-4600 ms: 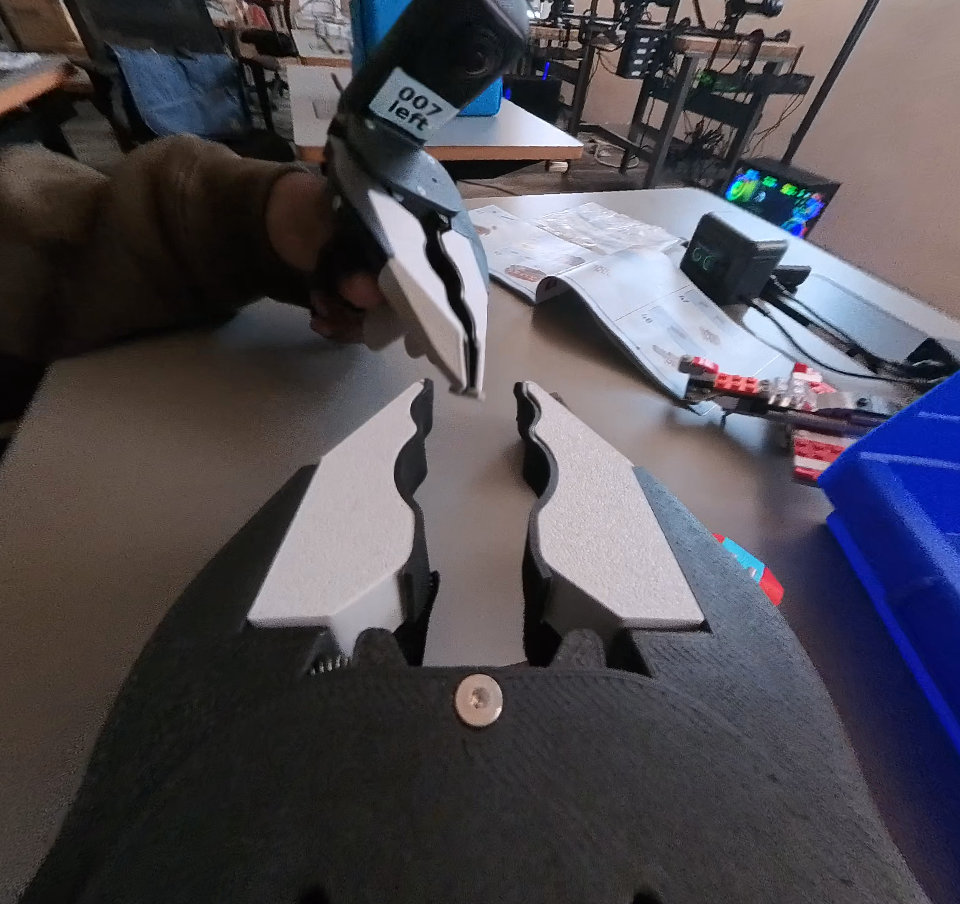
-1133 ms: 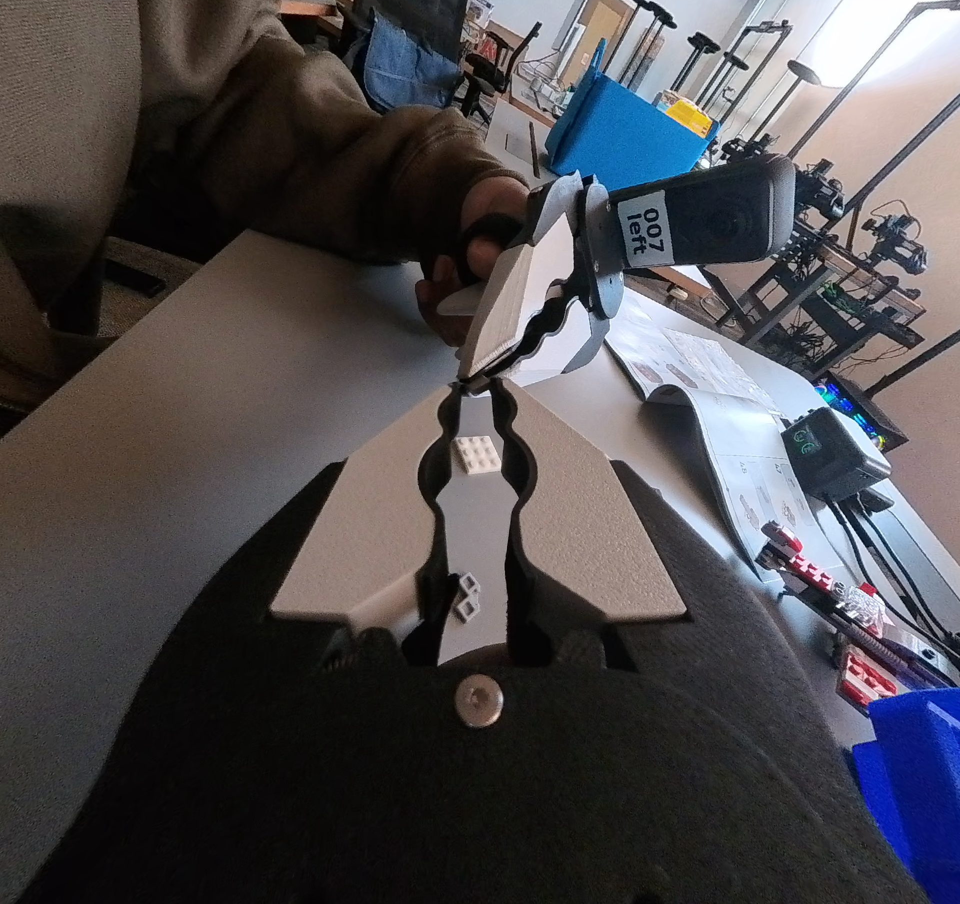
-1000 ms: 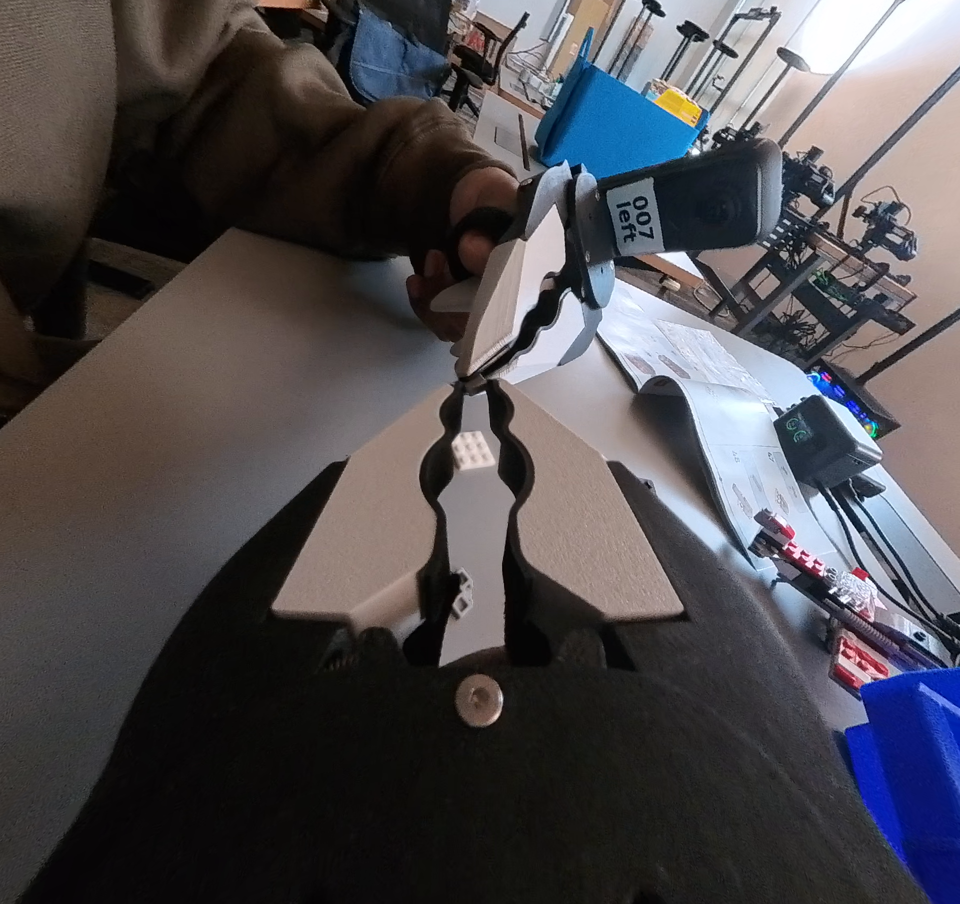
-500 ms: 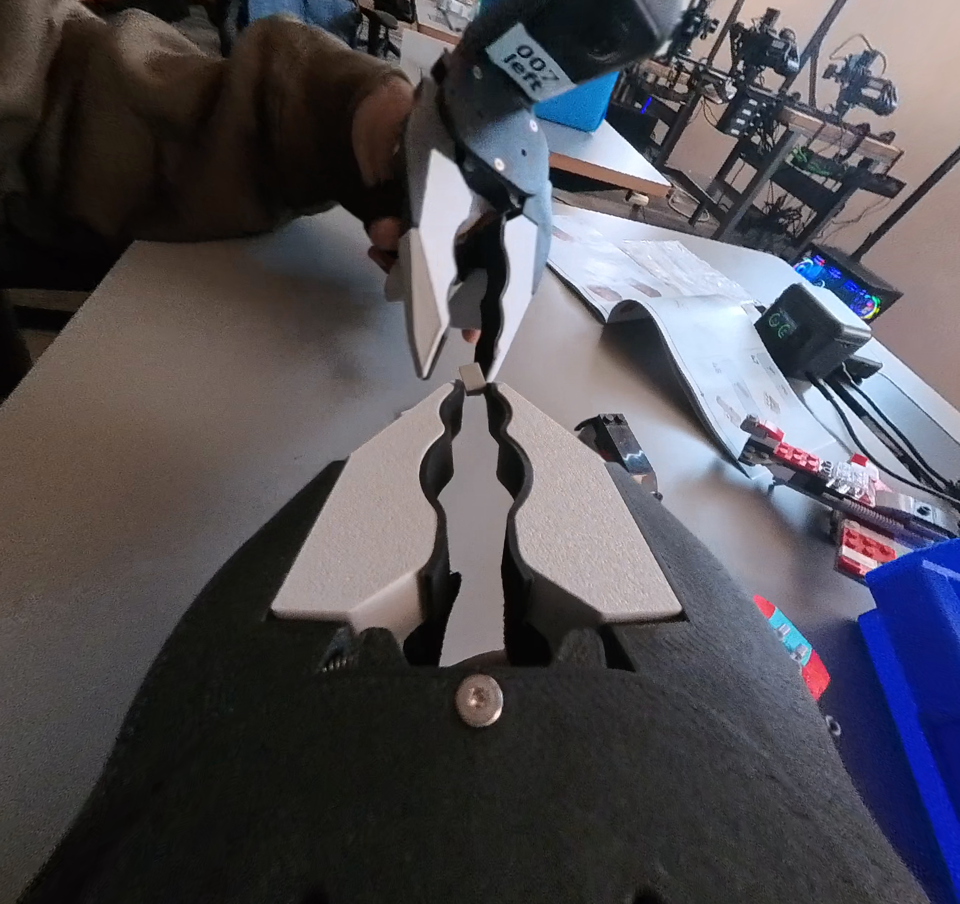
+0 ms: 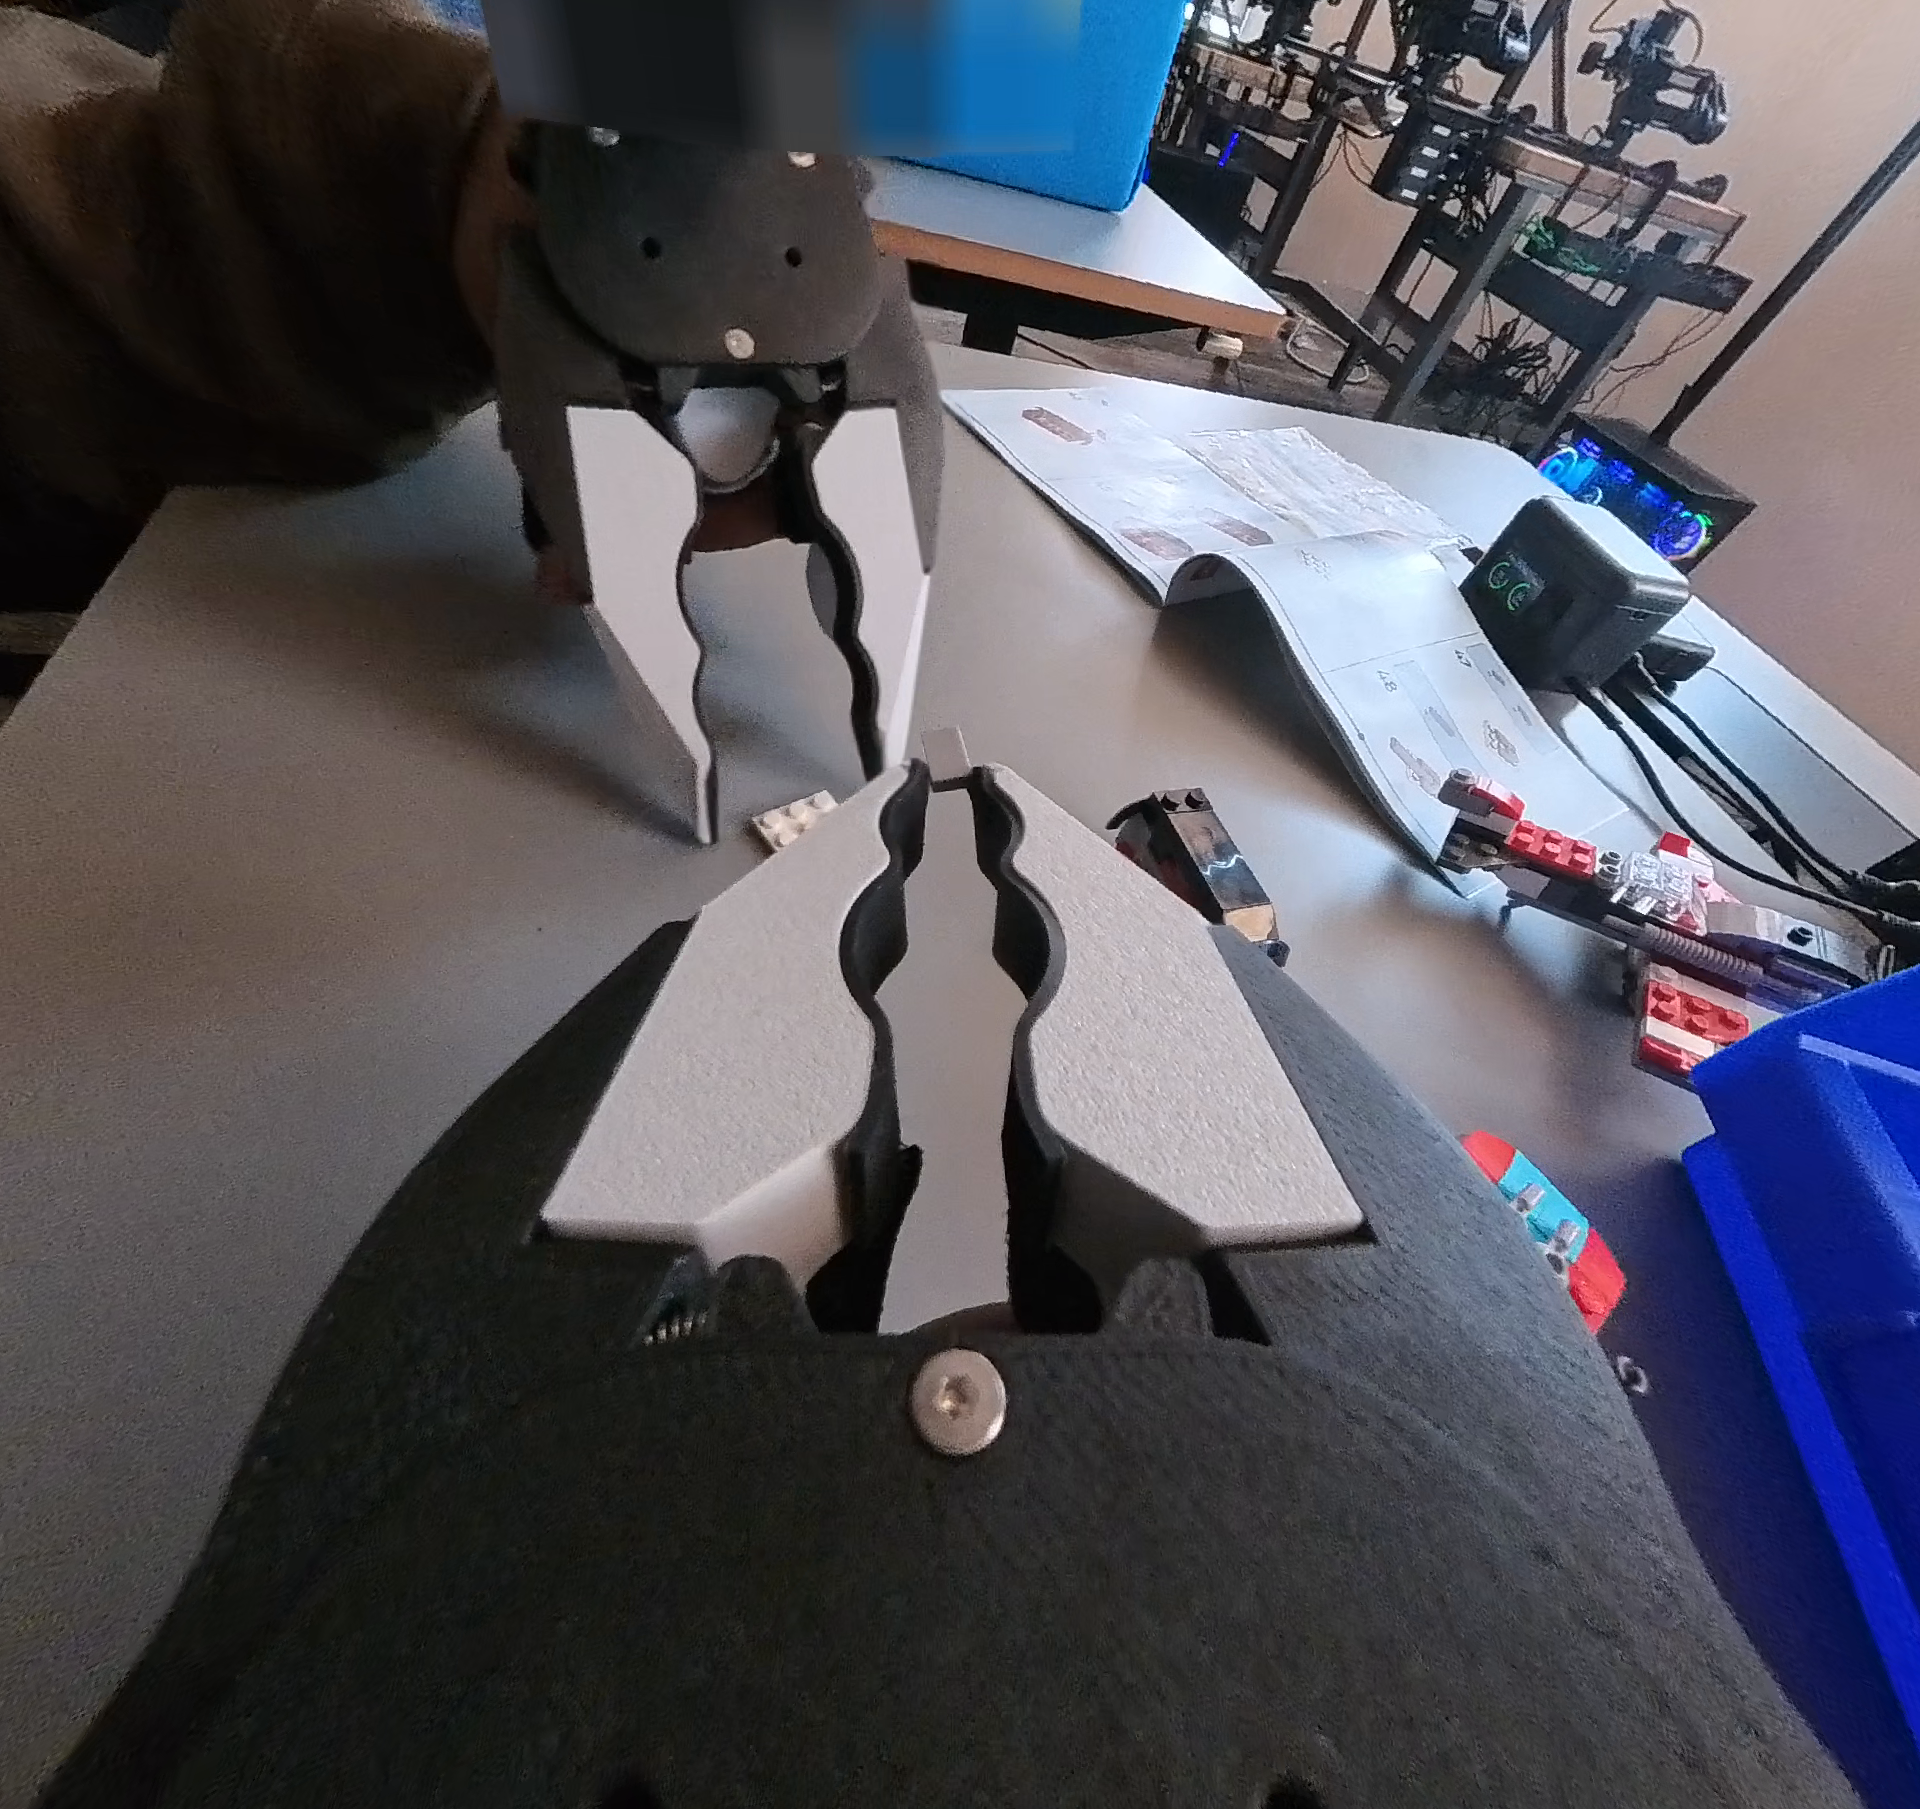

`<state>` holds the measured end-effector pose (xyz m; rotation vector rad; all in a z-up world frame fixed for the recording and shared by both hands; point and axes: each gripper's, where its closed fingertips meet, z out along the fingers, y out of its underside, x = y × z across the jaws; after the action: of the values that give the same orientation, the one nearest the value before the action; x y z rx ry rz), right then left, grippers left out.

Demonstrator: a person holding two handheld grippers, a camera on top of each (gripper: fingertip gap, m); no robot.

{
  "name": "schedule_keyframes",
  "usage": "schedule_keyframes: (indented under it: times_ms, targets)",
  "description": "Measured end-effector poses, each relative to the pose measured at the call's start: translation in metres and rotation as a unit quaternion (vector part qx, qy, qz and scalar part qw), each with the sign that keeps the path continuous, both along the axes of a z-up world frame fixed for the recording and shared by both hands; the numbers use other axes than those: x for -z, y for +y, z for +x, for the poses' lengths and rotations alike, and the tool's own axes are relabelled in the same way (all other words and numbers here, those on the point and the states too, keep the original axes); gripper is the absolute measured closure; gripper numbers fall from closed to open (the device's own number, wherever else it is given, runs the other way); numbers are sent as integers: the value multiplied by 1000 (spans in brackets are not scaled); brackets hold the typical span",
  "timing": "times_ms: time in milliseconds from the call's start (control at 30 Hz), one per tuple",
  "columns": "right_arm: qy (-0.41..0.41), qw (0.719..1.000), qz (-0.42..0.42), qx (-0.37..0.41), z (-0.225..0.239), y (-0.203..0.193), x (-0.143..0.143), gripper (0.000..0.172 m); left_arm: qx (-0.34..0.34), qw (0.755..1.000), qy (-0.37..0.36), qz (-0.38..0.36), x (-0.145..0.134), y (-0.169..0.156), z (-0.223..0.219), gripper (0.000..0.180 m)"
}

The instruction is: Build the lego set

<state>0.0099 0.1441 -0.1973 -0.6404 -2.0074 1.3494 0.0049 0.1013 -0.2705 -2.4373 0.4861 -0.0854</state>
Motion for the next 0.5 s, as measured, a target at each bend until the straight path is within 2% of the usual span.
schedule_keyframes:
  times_ms: [233,300,367,500]
  targets:
    - [-8,1000,-9,1,-1,2,-1,162,-59,997,-36,42,0,5,2,141]
    - [-10,1000,-9,-1,-1,1,0,162,-58,997,-30,43,0,5,2,142]
    - [-13,1000,-9,-6,1,-1,1,162,-56,997,-24,45,-1,5,1,155]
    - [-25,999,-8,-23,6,-7,3,162,-44,997,-30,50,-1,5,1,156]
